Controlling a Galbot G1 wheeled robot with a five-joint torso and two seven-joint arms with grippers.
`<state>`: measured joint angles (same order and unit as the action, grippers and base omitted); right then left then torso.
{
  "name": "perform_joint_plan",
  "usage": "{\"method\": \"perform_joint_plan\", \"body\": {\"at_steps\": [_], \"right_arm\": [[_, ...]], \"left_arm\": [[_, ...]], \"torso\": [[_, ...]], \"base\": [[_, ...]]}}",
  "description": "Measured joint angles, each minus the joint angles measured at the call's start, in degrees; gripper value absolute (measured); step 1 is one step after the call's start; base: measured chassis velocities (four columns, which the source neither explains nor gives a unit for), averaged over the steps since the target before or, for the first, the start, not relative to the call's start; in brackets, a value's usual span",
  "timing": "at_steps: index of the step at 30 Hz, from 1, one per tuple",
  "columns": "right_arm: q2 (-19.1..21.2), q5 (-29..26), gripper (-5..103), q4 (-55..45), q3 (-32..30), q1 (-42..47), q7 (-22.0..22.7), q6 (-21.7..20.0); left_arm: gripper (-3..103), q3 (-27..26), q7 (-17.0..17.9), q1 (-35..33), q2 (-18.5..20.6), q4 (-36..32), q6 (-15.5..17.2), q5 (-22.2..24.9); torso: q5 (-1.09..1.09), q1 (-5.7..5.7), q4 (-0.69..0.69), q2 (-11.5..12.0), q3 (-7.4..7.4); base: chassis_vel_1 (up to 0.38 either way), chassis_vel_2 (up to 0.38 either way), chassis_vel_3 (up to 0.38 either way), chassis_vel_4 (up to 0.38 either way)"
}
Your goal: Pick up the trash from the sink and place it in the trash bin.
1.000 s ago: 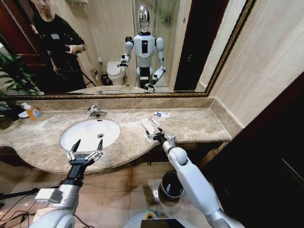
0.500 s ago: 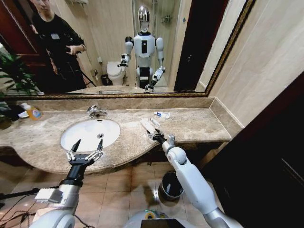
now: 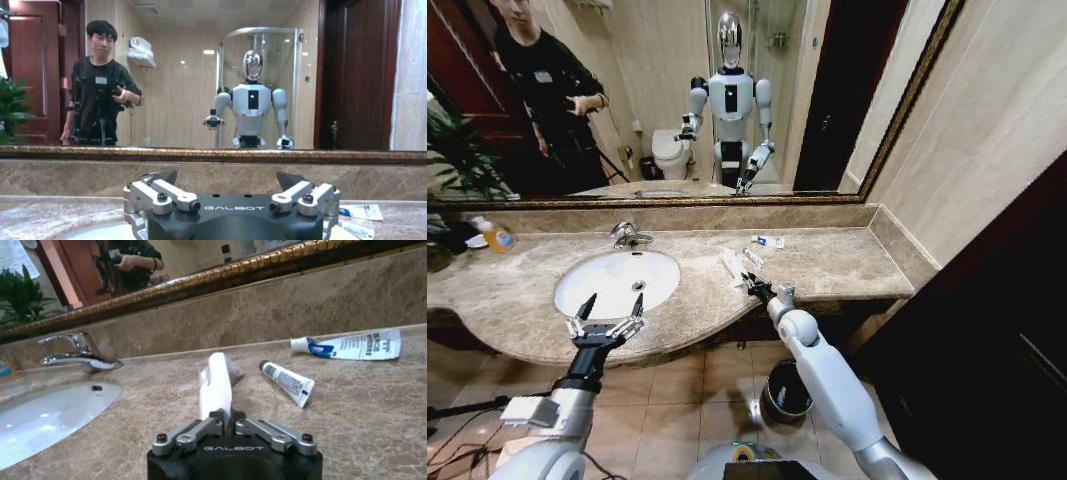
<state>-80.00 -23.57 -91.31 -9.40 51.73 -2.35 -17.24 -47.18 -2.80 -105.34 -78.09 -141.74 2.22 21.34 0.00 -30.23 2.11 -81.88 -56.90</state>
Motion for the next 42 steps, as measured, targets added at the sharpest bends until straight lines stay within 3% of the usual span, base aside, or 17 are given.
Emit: {"method": "perform_joint_plan", "body": {"at_steps": [1, 2, 5, 23, 42], "right_arm": [[0.0, 0.0, 9, 0.0, 0.0, 0.0, 0.0, 0.0], [0.0, 0.0, 2, 0.0, 0.0, 0.1, 0.0, 0.0], [0.0, 0.0, 0, -0.2, 0.0, 0.1, 0.0, 0.1], [3.6, 0.0, 0, -9.3, -2.8, 4.7, 0.3, 0.0], [10.5, 2.7, 0, -26.9, -10.1, 19.3, 2.1, 1.4]], "left_arm": [[100, 0.0, 0.0, 0.0, 0.0, 0.0, 0.0, 0.0], [100, 0.0, 0.0, 0.0, 0.0, 0.0, 0.0, 0.0], [100, 0.0, 0.0, 0.0, 0.0, 0.0, 0.0, 0.0], [100, 0.0, 0.0, 0.0, 0.0, 0.0, 0.0, 0.0], [100, 0.0, 0.0, 0.0, 0.0, 0.0, 0.0, 0.0]], "torso": [[0.00, 0.00, 0.00, 0.0, 0.00], [0.00, 0.00, 0.00, 0.0, 0.00], [0.00, 0.00, 0.00, 0.0, 0.00], [0.00, 0.00, 0.00, 0.0, 0.00], [0.01, 0.00, 0.01, 0.0, 0.00]], "base": [[0.000, 0.000, 0.000, 0.000], [0.000, 0.000, 0.000, 0.000], [0.000, 0.000, 0.000, 0.000], [0.000, 0.000, 0.000, 0.000], [0.000, 0.000, 0.000, 0.000]]}}
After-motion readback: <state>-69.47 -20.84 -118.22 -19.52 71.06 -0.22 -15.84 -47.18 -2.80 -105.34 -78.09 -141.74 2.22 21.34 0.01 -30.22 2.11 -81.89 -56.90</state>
